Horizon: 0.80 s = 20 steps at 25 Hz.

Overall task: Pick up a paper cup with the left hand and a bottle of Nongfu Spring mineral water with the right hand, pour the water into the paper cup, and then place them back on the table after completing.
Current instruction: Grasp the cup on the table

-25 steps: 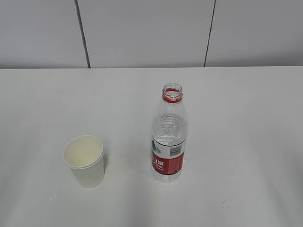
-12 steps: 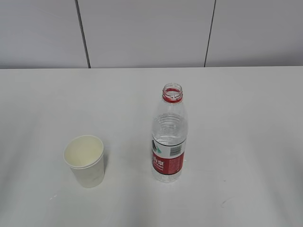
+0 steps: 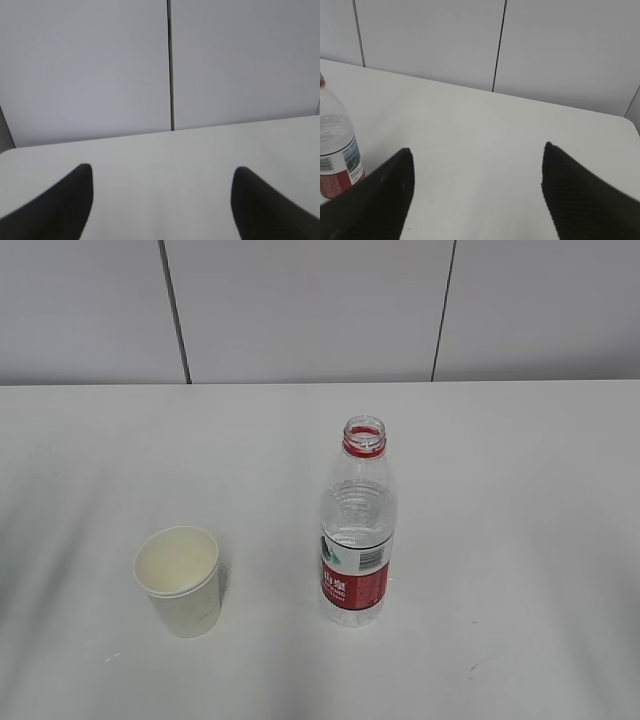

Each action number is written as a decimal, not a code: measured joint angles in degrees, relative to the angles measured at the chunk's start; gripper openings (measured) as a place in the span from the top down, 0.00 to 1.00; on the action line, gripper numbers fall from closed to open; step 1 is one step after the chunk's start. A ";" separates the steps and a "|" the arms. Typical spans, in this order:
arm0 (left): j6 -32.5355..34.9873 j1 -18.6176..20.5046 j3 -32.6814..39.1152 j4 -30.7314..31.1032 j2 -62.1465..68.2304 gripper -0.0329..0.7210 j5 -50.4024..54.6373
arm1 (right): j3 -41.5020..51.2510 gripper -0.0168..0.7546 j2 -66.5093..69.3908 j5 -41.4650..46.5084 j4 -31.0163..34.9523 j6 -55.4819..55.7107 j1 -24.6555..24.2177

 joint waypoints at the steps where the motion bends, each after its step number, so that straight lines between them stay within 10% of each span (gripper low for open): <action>1: 0.00 0.00 1.06 -0.50 1.20 0.26 -2.04 | 0.00 0.22 0.00 0.00 0.00 0.00 0.00; 20: -0.04 -0.07 2.71 1.85 23.50 0.26 -21.40 | 0.00 0.22 0.00 0.00 0.00 0.00 0.00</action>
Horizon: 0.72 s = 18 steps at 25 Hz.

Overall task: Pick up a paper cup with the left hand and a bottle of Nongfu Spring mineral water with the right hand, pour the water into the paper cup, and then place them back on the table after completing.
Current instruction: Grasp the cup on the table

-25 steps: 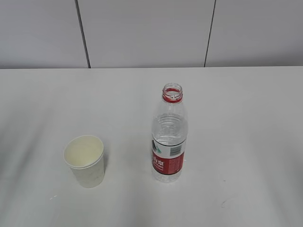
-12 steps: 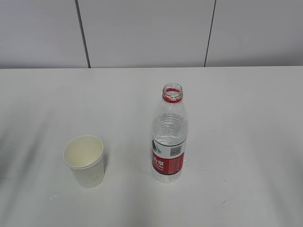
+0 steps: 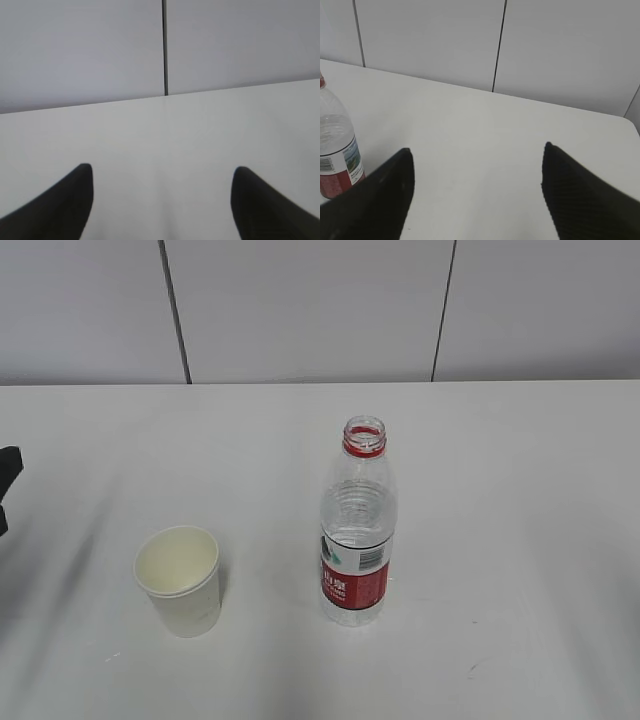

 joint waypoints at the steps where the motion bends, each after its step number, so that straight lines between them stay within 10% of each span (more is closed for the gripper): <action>1: 0.00 0.00 0.00 0.18 0.20 0.26 -0.25 | 0.00 0.22 0.00 0.00 0.00 0.00 0.00; 18: -0.78 0.00 0.00 1.42 0.37 0.26 -0.47 | 3.96 0.22 2.13 -11.80 0.32 -0.15 0.00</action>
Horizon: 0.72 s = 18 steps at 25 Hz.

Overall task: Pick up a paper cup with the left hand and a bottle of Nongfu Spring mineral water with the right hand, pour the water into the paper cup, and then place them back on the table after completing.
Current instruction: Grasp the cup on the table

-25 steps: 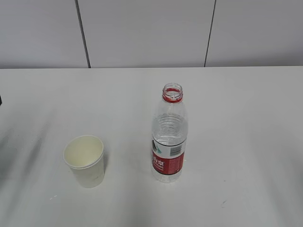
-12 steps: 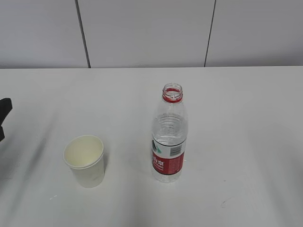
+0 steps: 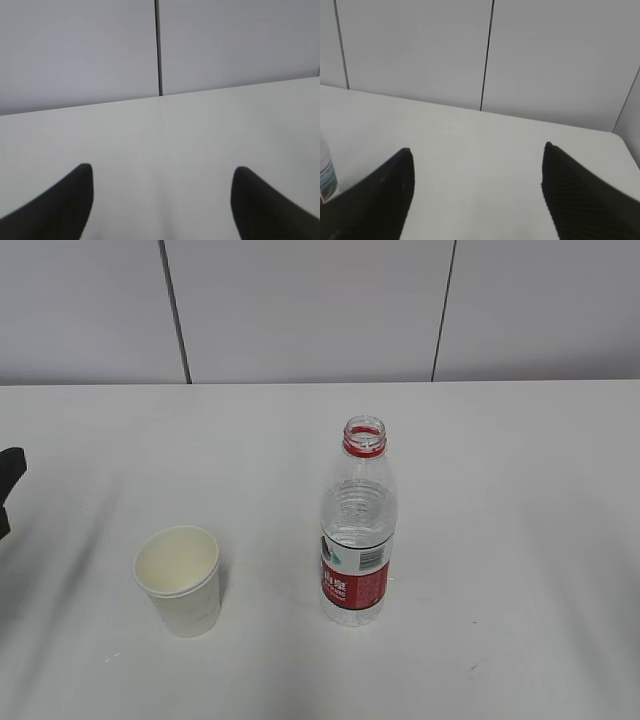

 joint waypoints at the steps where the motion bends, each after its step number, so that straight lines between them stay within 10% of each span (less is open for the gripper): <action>1: 0.00 0.00 0.00 0.00 0.00 0.26 0.00 | 0.66 0.22 0.98 -0.83 0.00 -0.15 0.00; 18: -0.07 0.00 0.00 0.05 1.16 0.28 0.18 | 4.71 0.22 36.56 -42.22 -16.44 8.55 0.00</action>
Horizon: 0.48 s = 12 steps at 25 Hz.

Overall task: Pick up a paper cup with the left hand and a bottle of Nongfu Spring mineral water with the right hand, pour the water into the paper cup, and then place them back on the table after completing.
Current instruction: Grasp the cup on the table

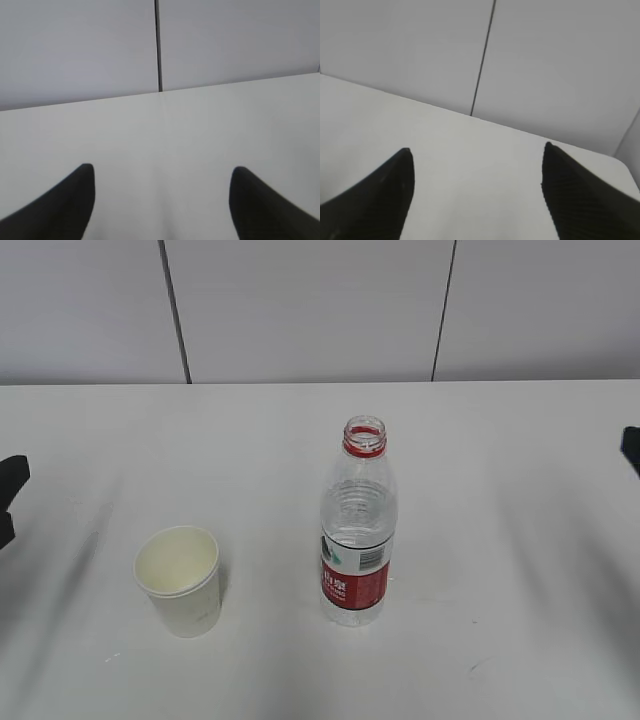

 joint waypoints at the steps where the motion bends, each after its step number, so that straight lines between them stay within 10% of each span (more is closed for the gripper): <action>1: 0.00 0.00 0.00 0.00 0.37 0.28 -0.06 | 0.00 0.22 3.36 -3.17 -2.37 0.77 0.00; 12: -0.04 0.00 4.70 4.17 8.41 0.31 -11.65 | -0.10 0.22 24.46 -23.83 -13.18 1.54 0.00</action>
